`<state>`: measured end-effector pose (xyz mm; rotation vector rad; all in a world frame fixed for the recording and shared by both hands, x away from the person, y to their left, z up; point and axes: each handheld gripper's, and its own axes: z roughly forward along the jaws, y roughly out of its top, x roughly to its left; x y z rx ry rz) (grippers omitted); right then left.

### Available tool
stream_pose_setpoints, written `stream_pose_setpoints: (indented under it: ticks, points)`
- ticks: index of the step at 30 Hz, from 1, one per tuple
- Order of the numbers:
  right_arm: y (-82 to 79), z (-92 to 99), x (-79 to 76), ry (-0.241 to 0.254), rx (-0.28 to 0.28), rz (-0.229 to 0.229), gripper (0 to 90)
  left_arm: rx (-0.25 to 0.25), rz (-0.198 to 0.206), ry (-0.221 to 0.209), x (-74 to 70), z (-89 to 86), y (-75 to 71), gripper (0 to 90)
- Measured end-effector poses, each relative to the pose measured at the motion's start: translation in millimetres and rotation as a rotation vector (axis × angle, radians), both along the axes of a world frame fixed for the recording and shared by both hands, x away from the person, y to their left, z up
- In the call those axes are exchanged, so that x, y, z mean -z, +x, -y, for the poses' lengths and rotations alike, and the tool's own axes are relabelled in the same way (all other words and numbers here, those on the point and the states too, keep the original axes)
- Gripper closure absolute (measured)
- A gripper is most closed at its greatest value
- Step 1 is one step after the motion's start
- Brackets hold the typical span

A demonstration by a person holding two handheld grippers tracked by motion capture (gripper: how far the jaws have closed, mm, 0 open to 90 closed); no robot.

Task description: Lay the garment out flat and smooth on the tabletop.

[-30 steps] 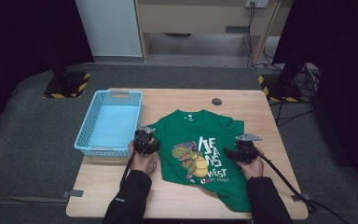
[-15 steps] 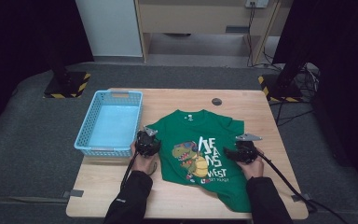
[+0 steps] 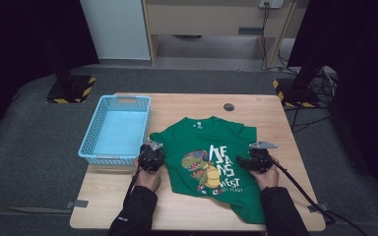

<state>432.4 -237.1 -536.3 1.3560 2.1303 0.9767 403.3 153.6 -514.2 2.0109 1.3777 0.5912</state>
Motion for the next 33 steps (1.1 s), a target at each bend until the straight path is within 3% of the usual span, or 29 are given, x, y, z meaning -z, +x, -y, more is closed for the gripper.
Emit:
stream_pose_setpoints:
  ticks: [2, 6, 8, 11, 17, 22, 26, 28, 30, 33]
  points:
    - [-0.1, 0.0, 0.0, 0.0, -0.001, 0.0, 32.7, -0.012, -0.012, 0.004, -1.1, -3.1, -6.0, 83.8]
    - [-0.2, 0.0, 0.0, -0.001, -0.001, 0.0, 32.6, -0.061, -0.013, 0.064, -4.1, -6.6, -10.1, 76.6]
    - [-0.3, 0.1, 0.0, -0.001, 0.0, 0.0, 32.6, -0.07, -0.002, 0.053, -5.6, -9.1, -10.1, 71.3]
    - [-0.2, 0.0, 0.0, 0.0, 0.0, 0.0, 32.6, -0.05, 0.013, 0.004, -5.8, -6.6, -9.3, 64.2]
    - [-0.5, 0.1, 0.0, -0.001, -0.001, 0.0, 32.5, -0.036, 0.032, -0.067, -2.8, -0.9, -2.1, 56.7]
    - [-0.6, 0.1, 0.0, 0.0, -0.001, -0.001, 32.3, -0.029, 0.044, -0.08, -6.0, 5.0, 2.0, 52.1]
    - [-0.8, 0.0, 0.0, 0.0, 0.001, -0.002, 32.2, 0.014, 0.067, -0.107, -7.5, 10.4, 5.4, 47.6]
    - [-0.8, 0.0, 0.0, 0.0, 0.0, -0.002, 32.1, 0.017, 0.071, -0.1, -5.8, 13.2, 9.3, 46.1]
    - [-0.8, 0.0, 0.0, 0.0, 0.0, -0.002, 32.1, 0.009, 0.048, -0.115, -1.7, 13.9, 15.3, 45.8]
    - [-0.8, 0.1, 0.0, 0.0, 0.0, -0.003, 31.9, 0.006, 0.026, -0.098, 5.0, 15.8, 24.3, 44.4]
